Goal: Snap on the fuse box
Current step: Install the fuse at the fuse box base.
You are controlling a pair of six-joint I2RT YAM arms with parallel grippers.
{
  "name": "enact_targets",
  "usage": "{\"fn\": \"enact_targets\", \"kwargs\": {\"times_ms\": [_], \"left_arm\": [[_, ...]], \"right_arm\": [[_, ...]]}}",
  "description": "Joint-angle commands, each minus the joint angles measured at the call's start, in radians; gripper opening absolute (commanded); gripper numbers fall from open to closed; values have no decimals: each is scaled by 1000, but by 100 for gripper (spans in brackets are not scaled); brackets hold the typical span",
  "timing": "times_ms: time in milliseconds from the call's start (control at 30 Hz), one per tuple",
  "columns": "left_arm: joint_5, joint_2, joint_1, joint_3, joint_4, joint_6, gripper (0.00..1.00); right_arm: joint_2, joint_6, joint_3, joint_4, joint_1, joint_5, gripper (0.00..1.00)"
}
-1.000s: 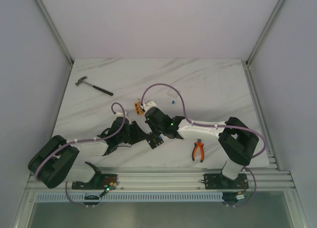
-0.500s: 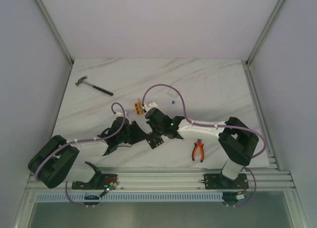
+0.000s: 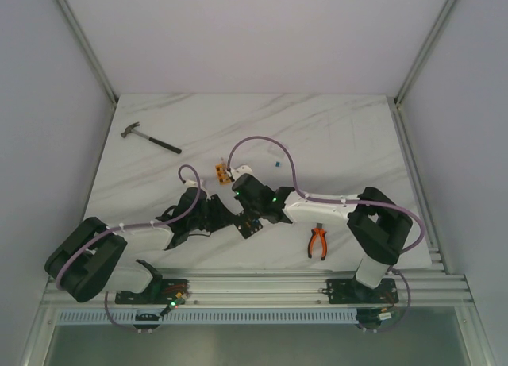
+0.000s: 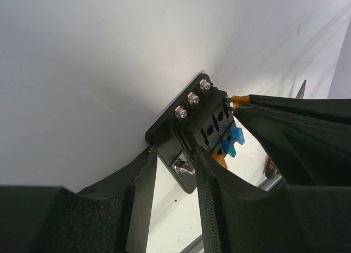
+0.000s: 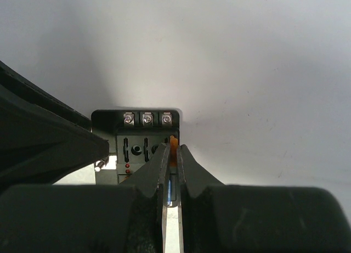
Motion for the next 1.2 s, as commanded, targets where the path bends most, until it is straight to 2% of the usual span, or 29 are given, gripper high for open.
{"fn": "enact_targets", "kwargs": {"times_ms": [0,1167], "left_arm": [[13,5,4,11,-25,2,44],[10,-7,4,4,-27,-10,43]], "right_arm": [[42,15,16,-10,9,-14,0],[-49,-6,-54,40,9,-3,0]]}}
